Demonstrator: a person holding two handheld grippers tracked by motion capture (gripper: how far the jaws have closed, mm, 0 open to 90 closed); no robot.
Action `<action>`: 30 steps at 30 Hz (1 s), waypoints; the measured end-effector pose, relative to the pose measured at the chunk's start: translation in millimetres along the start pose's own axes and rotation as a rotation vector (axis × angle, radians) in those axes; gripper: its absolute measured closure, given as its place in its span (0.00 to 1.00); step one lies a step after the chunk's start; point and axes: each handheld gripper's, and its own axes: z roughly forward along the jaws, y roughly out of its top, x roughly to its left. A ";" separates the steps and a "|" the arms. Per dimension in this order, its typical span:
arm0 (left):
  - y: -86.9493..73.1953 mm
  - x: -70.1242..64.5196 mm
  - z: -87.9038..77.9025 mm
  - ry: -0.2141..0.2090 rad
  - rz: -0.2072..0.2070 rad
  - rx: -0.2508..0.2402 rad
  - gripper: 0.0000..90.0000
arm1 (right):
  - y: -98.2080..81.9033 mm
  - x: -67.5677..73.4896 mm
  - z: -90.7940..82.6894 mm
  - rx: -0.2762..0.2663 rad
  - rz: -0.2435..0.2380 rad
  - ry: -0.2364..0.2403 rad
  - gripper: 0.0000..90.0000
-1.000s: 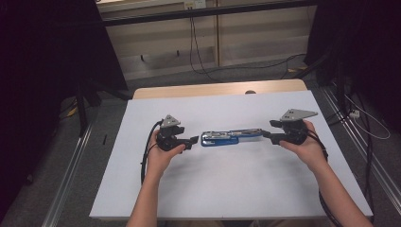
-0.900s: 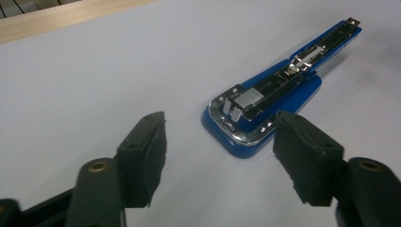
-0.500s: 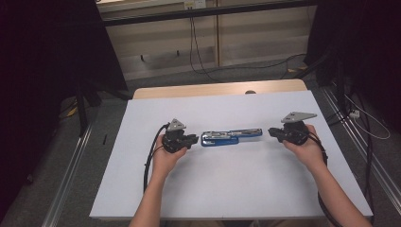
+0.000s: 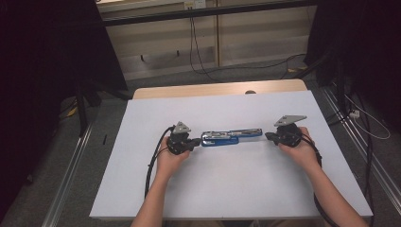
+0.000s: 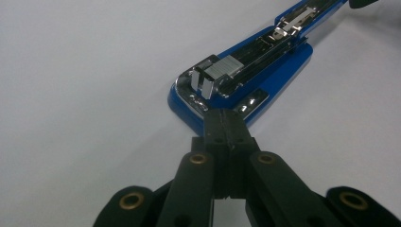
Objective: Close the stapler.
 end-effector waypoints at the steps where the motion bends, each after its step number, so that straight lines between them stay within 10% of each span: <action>1: -0.6 -0.6 1.6 -0.001 -0.003 0.002 1.00 | -0.2 0.0 0.5 0.002 0.001 0.001 1.00; 30: -0.6 -1.8 9.9 0.019 0.007 -0.032 1.00 | 1.6 5.4 9.8 0.022 -0.014 0.055 1.00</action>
